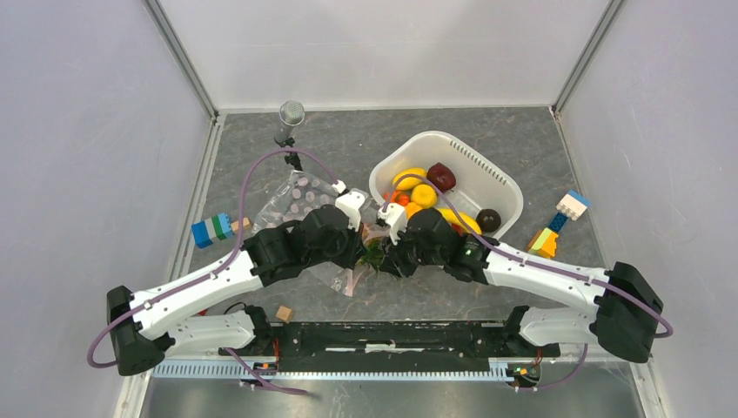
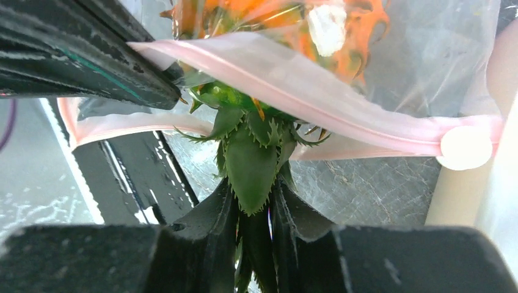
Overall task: Place the food in the zip-top bag and seal the zipper
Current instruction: Place the fake fruit in the zipper food storage bag.
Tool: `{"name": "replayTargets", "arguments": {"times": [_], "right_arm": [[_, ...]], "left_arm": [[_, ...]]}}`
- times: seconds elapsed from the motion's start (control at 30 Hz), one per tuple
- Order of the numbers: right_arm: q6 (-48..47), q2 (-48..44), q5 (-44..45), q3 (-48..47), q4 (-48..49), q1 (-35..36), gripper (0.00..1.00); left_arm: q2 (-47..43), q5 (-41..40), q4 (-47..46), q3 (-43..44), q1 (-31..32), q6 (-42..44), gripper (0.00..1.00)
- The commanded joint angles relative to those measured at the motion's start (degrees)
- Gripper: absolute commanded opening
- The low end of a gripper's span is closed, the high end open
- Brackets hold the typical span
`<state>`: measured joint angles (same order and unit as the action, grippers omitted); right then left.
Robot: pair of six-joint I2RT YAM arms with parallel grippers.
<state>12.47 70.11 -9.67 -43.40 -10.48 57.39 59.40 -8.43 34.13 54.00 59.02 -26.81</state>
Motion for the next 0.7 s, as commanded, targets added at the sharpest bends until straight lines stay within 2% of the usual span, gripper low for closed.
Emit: {"name": "replayTargets", "arguments": {"times": [0.0,0.07,0.17,0.27,0.33,0.4,0.5,0.67], "right_arm": [[4.5,-2.9,-7.7,0.5,7.0,-3.3,0.1],[4.6,-3.9,-12.6,1.3,7.2,-4.9,0.11],[5.9,-4.5,-15.1,1.5,6.3,-6.5,0.1],[8.7,-3.6,-15.3,1.4,6.8,-7.3,0.09],[12.0,-2.8,-16.8,2.8,11.3,-7.4,0.07],[15.5,-2.3,-13.9,3.5,14.2,-7.1,0.01],[18.1,-3.9,-4.9,5.6,19.5,-5.8,0.0],[15.4,-3.6,-0.5,4.1,23.6,-2.5,0.0]], "left_arm": [[-1.5,-1.9,1.6,-0.2,0.5,2.5,0.02],[-1.4,-4.7,3.9,-0.6,0.5,3.9,0.02],[-1.4,-7.1,5.1,-1.8,0.4,6.1,0.02],[-1.8,-5.3,4.2,-3.0,0.4,6.2,0.02],[-2.3,-3.1,2.0,-4.0,0.5,5.7,0.02],[-2.7,-0.9,0.2,-4.1,0.7,4.2,0.02],[-3.5,1.3,-2.3,-4.4,0.8,-0.4,0.02],[-6.6,3.2,-9.3,-5.6,0.8,-9.1,0.02]]}}
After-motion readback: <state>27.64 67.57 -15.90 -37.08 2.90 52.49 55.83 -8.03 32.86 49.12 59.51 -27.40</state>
